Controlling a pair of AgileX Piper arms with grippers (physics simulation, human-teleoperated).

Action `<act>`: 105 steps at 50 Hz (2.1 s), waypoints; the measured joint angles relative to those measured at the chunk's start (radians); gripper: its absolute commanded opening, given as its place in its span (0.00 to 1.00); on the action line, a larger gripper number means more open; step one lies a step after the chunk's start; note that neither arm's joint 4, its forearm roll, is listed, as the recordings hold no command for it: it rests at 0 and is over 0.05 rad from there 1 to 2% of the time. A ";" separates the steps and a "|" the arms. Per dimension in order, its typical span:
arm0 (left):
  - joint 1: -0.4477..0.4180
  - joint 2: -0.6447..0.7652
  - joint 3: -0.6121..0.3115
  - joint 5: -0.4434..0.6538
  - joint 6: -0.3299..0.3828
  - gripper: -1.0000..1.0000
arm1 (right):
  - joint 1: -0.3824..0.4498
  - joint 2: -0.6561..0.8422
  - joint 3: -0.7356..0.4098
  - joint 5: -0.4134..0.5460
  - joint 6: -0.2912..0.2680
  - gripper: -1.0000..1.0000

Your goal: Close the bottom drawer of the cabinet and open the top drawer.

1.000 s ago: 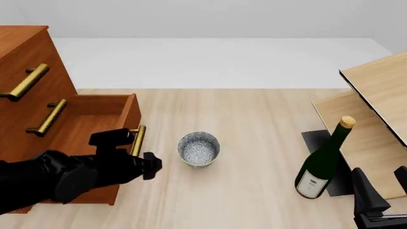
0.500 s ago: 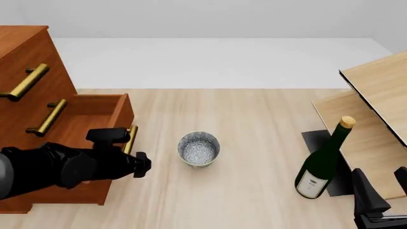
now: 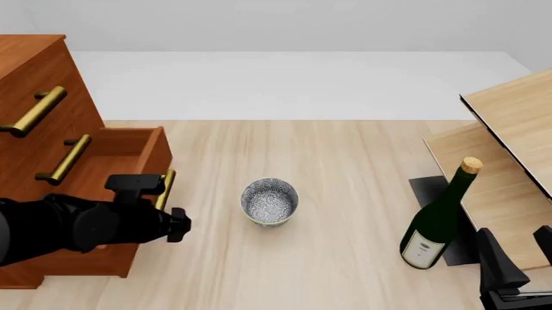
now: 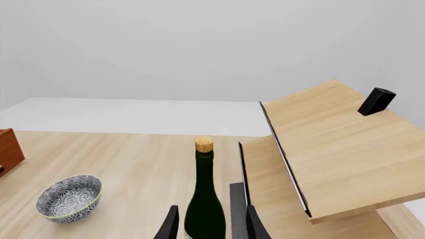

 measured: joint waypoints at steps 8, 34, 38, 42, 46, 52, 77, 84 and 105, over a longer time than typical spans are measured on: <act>0.040 -0.003 0.012 0.006 0.036 1.00 | 0.002 0.005 0.000 -0.005 0.003 1.00; 0.147 -0.006 0.049 0.015 0.135 1.00 | 0.001 0.007 -0.004 -0.006 0.024 1.00; 0.183 -0.008 0.059 0.018 0.175 1.00 | 0.000 0.005 -0.005 -0.005 0.029 1.00; 0.219 -0.015 0.070 0.023 0.217 1.00 | 0.000 0.004 -0.005 -0.003 0.034 1.00; 0.259 -0.026 0.083 0.027 0.262 1.00 | -0.001 0.002 -0.006 -0.002 0.038 1.00; 0.320 -0.044 0.106 0.031 0.329 1.00 | -0.003 0.001 -0.006 -0.001 0.045 1.00; 0.494 -0.114 0.181 0.038 0.507 1.00 | -0.006 -0.001 -0.008 0.001 0.062 1.00; 0.531 -0.136 0.191 0.040 0.539 1.00 | -0.005 -0.001 -0.008 0.000 0.063 1.00; 0.540 -0.162 0.169 0.057 0.561 1.00 | -0.006 -0.002 -0.009 0.000 0.064 1.00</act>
